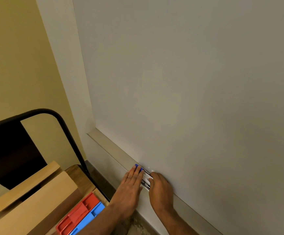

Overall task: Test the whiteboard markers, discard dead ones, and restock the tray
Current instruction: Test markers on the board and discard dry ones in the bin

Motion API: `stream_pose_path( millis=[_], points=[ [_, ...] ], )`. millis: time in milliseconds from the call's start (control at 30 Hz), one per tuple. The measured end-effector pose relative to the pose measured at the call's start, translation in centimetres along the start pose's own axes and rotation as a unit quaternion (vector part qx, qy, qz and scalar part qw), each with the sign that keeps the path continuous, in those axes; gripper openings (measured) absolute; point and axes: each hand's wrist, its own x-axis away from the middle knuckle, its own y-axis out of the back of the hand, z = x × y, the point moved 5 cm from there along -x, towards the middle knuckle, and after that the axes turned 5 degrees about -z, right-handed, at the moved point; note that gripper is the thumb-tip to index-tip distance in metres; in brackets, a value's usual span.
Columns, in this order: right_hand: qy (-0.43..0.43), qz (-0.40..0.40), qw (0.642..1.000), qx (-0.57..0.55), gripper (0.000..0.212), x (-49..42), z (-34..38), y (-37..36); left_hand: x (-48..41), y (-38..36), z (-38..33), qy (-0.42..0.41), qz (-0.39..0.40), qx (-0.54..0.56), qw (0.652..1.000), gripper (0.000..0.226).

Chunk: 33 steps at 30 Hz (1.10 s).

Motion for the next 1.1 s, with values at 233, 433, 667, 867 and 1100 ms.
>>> stream_pose_path(
  millis=[233, 433, 667, 867, 1100],
  points=[
    [0.047, 0.005, 0.998, 0.041, 0.056, 0.4, -0.6, -0.4, -1.1, -0.4, 0.2, -0.007, -0.022, -0.021, 1.0, 0.079],
    [0.051, -0.023, 0.998, 0.037, 0.053, 1.6, -1.7, 0.2, -1.5, -1.6, 0.1, -0.011, 0.011, -0.02, 1.0, 0.063],
    [0.041, -0.029, 0.998, 0.035, 0.055, 3.0, -2.7, 1.2, -1.9, -0.9, -1.4, -0.051, -0.044, 0.006, 0.998, 0.083],
    [0.044, -0.082, 0.996, 0.011, 0.025, 4.8, -3.4, 3.4, -1.1, -0.5, -2.9, -0.041, -0.055, 0.025, 0.997, 0.061],
    [0.027, -0.129, 0.991, 0.017, 0.064, 7.4, -3.4, 8.0, 0.8, -0.6, -5.7, -0.058, -0.045, 0.053, 0.996, 0.088]
  ],
)
